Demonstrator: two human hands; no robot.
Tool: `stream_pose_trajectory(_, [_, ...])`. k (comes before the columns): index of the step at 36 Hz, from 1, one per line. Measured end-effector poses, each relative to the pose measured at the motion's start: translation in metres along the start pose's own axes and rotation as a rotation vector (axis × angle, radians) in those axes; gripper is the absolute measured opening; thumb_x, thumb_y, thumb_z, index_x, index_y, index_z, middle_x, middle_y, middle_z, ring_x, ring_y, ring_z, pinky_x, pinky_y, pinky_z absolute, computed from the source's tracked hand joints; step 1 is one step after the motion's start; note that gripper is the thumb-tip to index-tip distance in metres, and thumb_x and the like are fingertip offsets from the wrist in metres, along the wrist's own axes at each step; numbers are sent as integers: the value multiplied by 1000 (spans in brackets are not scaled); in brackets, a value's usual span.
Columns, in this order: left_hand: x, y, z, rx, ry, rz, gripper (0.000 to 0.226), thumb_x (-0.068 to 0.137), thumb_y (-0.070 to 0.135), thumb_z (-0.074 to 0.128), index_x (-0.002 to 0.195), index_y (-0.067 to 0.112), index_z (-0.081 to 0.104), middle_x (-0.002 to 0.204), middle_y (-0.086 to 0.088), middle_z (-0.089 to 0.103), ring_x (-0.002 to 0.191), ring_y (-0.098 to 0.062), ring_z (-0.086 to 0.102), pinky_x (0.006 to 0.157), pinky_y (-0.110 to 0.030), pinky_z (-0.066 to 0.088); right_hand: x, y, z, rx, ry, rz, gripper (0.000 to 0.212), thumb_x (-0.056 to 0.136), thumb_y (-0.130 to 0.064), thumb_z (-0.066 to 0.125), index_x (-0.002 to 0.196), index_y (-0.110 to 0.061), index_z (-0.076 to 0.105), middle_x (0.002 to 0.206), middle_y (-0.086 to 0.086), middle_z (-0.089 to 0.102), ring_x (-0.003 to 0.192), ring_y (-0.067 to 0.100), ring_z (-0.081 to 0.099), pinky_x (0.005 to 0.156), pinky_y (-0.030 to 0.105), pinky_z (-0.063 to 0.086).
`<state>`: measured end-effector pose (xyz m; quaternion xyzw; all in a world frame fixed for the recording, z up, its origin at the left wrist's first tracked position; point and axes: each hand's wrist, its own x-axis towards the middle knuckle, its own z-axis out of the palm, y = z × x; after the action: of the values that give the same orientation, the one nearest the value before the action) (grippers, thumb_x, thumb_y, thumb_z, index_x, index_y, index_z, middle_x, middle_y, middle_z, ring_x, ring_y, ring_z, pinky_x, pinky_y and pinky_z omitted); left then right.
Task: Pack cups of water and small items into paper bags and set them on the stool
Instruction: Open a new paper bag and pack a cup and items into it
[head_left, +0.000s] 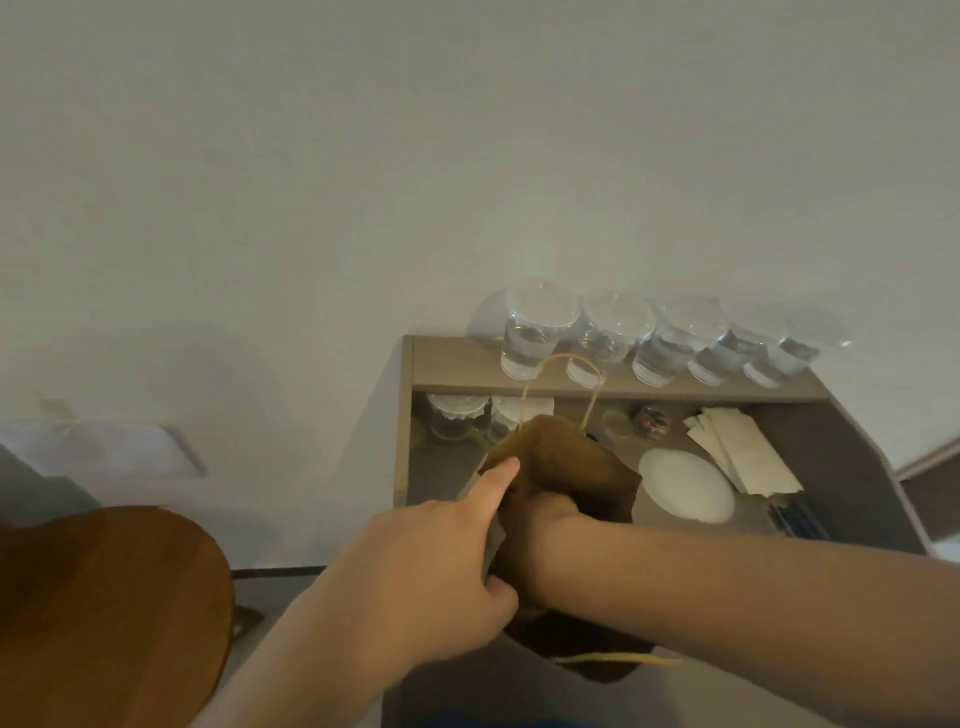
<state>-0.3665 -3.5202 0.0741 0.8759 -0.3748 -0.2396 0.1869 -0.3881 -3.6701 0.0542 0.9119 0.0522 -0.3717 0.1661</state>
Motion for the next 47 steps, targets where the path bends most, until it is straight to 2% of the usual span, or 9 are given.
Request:
stream_pose_trajectory(4, [0,-1,-8,1,18,14,96,92,48,61,155,61,-10,78,18,48,75,-5,55,69,-19,41,-14,5,-10,2,-78,-73,62,102,-42,60,158,-27,38,150,9,49,135,36,51,112,58,45])
stream_pose_trajectory(9, [-1,-2,-16,23,107,40,81,92,55,62,157,57,12,71,19,49,71,-5,55,70,-15,41,-59,33,-16,392,186,19,29,107,-44,49,117,-23,65,99,-5,67,92,16,65,89,35,56])
stream_pose_trajectory(12, [1,-1,-24,39,150,51,71,91,64,58,153,58,23,68,16,50,76,-7,60,68,-17,43,-90,55,-25,486,331,44,43,107,-59,42,98,-24,67,86,-8,64,82,9,61,72,26,49])
stream_pose_trajectory(19, [7,13,-40,27,247,108,53,96,62,55,145,60,36,72,13,61,74,3,60,59,-13,40,-137,120,-8,978,571,151,73,39,-84,85,81,-30,60,70,-10,59,58,2,46,59,26,43])
stream_pose_trajectory(24, [14,35,-50,32,369,237,46,98,51,56,143,54,47,81,14,54,84,-1,55,64,-17,45,-130,149,31,1107,897,218,60,76,-66,78,71,-15,47,58,3,48,55,12,42,59,25,42])
stream_pose_trajectory(28, [29,54,-53,-6,401,314,36,98,43,56,133,47,59,94,23,54,94,0,57,74,-13,46,-119,166,59,1131,554,223,78,57,-83,83,79,-15,54,71,9,62,63,23,53,66,39,49])
stream_pose_trajectory(33, [46,73,-54,11,305,344,35,97,48,54,131,49,61,103,31,58,105,8,56,82,-14,48,-105,173,89,1472,907,507,57,105,-46,54,70,-1,54,71,17,70,55,16,56,66,41,54])
stream_pose_trajectory(36, [48,86,-60,-26,287,356,31,97,48,56,127,54,61,107,30,62,106,9,56,81,-17,48,-103,185,114,1572,780,578,57,109,-48,41,76,-7,62,73,12,71,68,20,66,67,36,53])
stream_pose_trajectory(47, [68,126,-47,-62,259,350,43,80,66,49,120,59,64,113,40,64,108,15,59,87,-21,50,-61,227,298,1279,356,908,33,98,-43,60,127,-27,63,107,-6,69,97,16,68,89,39,60])
